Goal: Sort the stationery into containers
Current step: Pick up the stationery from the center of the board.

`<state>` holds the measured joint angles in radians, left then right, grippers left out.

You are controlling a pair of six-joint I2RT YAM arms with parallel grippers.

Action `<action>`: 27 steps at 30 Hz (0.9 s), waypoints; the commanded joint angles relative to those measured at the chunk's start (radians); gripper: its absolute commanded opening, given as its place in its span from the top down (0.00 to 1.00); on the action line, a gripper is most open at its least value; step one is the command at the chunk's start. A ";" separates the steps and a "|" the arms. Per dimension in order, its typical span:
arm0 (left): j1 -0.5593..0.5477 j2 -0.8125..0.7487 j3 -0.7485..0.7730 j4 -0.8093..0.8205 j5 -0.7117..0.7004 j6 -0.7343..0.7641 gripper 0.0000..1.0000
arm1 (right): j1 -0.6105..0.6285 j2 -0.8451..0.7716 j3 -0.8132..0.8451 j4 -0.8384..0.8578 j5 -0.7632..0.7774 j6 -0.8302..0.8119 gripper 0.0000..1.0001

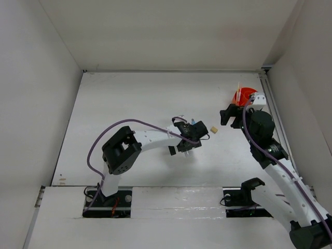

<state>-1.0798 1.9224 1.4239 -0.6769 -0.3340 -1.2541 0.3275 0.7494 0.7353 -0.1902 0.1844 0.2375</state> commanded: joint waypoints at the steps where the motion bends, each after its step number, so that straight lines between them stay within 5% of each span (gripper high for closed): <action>1: 0.015 0.023 0.041 -0.044 -0.036 -0.024 0.03 | -0.004 -0.005 -0.014 0.031 -0.057 -0.007 0.04; 13: 0.015 0.133 0.108 -0.118 -0.025 -0.033 0.18 | -0.004 -0.033 -0.034 0.095 -0.089 0.002 0.05; 21: 0.035 0.167 0.078 -0.090 0.050 -0.015 0.72 | -0.013 -0.024 -0.034 0.104 -0.135 0.011 0.05; 22: 0.035 0.156 0.066 -0.078 0.059 0.001 0.93 | -0.013 -0.024 -0.034 0.104 -0.135 0.011 0.05; 23: 0.035 0.156 0.055 -0.067 0.059 0.010 1.00 | -0.022 -0.024 -0.034 0.104 -0.135 0.011 0.05; 27: 0.024 0.095 0.055 -0.003 0.070 0.140 1.00 | -0.062 -0.024 -0.024 0.104 -0.183 0.011 0.05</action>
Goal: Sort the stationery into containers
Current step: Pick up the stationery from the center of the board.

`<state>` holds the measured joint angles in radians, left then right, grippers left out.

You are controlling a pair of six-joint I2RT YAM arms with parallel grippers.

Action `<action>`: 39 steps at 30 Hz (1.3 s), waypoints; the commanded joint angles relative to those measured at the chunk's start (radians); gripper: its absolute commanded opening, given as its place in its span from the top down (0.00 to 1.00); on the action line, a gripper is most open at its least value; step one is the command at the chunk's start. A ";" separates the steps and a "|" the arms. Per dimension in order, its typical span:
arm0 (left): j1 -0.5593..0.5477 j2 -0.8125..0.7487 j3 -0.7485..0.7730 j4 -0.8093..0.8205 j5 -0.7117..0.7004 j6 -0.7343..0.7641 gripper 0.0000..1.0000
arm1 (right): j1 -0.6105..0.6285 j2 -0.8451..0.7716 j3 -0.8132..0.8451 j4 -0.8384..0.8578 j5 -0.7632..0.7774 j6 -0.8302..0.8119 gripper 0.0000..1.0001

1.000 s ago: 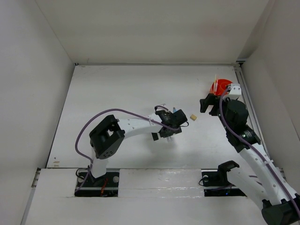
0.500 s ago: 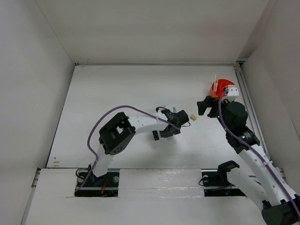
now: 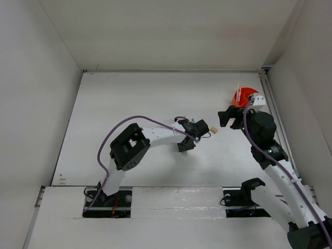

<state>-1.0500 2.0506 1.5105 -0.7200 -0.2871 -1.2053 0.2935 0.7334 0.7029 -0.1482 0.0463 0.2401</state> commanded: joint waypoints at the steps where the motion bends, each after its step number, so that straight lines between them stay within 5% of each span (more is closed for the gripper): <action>1: -0.025 -0.070 -0.032 0.040 0.014 0.113 1.00 | -0.028 0.004 0.018 0.062 -0.055 -0.002 0.05; 9: -0.056 -0.320 -0.094 0.252 -0.043 0.390 1.00 | -0.088 0.052 0.050 0.094 -0.167 -0.012 0.05; 13: -0.056 -0.426 -0.131 0.394 -0.081 0.562 1.00 | -0.120 0.127 0.038 0.225 -0.450 -0.007 0.05; 20: -0.056 -0.575 -0.256 0.677 -0.058 0.815 1.00 | -0.106 0.230 -0.008 0.479 -0.712 0.178 0.06; 32: -0.056 -0.596 -0.246 0.743 -0.011 0.874 1.00 | -0.028 0.280 -0.037 0.614 -0.712 0.272 0.11; 36: -0.056 -0.606 -0.246 0.763 0.035 0.894 1.00 | -0.019 0.290 -0.056 0.660 -0.703 0.310 0.29; 39: -0.056 -0.596 -0.237 0.763 0.066 0.903 1.00 | -0.010 0.310 -0.065 0.697 -0.703 0.311 0.67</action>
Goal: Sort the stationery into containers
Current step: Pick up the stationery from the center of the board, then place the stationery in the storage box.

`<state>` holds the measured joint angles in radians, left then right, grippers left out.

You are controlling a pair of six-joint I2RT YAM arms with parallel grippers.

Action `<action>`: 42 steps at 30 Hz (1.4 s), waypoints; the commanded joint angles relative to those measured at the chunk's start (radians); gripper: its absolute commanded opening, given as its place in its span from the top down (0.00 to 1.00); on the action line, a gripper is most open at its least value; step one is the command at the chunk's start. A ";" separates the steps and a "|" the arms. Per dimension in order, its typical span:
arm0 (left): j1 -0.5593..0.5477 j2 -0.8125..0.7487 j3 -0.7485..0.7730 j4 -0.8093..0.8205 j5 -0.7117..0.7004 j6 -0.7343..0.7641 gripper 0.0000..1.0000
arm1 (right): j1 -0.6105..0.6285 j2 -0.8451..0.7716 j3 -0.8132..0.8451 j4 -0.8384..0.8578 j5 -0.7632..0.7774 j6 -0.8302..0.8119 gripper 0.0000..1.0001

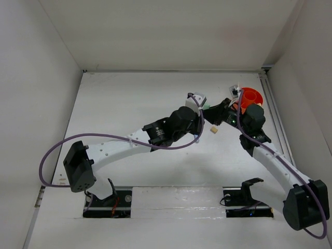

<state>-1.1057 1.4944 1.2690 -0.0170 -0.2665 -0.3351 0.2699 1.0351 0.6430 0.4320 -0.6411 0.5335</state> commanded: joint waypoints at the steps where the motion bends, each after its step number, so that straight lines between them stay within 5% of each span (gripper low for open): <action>1: 0.000 -0.040 0.004 0.060 0.055 0.033 1.00 | 0.014 0.008 -0.005 0.126 -0.015 0.026 0.97; 3: 0.000 -0.040 0.004 0.060 0.066 0.033 0.88 | 0.014 0.008 -0.005 0.126 0.006 0.014 1.00; 6: 0.000 -0.054 -0.007 0.049 0.020 0.019 0.36 | -0.046 0.008 -0.005 0.126 0.075 -0.033 1.00; 7: 0.000 -0.066 -0.007 0.049 0.003 0.010 0.01 | -0.075 0.008 -0.005 0.126 0.092 -0.044 1.00; 14: 0.000 -0.112 0.024 -0.119 -0.184 -0.123 0.00 | -0.328 0.039 -0.064 0.263 0.326 -0.187 1.00; 20: 0.020 -0.227 -0.068 -0.123 -0.174 -0.145 0.00 | -0.507 0.127 -0.212 0.736 0.463 -0.172 1.00; 26: 0.020 -0.339 -0.190 -0.067 -0.142 -0.134 0.00 | -0.604 0.336 -0.244 1.081 0.449 -0.113 1.00; 36: 0.000 -0.341 -0.226 -0.026 -0.125 -0.116 0.00 | -0.655 0.605 -0.175 1.375 0.380 0.000 1.00; 42: 0.000 -0.332 -0.237 0.006 -0.097 -0.107 0.00 | -0.666 0.619 -0.125 1.375 0.343 0.036 1.00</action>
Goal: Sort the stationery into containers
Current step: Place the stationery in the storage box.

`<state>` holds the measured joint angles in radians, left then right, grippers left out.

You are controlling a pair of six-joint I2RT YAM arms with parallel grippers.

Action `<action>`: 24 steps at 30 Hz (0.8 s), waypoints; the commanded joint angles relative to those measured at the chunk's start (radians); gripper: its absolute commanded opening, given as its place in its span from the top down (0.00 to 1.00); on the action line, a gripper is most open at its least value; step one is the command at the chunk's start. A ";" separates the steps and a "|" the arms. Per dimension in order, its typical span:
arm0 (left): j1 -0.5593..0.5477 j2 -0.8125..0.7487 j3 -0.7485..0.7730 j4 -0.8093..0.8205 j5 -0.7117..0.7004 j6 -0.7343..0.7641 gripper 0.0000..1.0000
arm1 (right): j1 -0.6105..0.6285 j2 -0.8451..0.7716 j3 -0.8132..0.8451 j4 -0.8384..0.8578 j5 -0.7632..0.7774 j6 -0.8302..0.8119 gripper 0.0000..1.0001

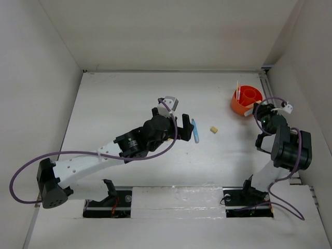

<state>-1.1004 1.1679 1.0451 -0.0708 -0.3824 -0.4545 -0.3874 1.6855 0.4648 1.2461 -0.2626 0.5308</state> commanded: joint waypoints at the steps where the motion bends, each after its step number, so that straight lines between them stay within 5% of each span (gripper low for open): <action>1: -0.006 0.004 -0.013 0.060 0.019 0.013 0.00 | -0.008 -0.041 0.054 0.561 -0.035 0.038 1.00; 9: -0.006 0.033 -0.013 0.060 0.028 0.022 0.00 | -0.008 -0.136 0.072 0.493 -0.035 0.005 1.00; 24: -0.006 0.024 -0.022 0.078 0.057 0.031 0.00 | 0.001 0.048 0.221 0.566 -0.044 0.018 1.00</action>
<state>-1.1004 1.2091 1.0378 -0.0395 -0.3290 -0.4377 -0.3870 1.7363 0.6491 1.2846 -0.2901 0.5503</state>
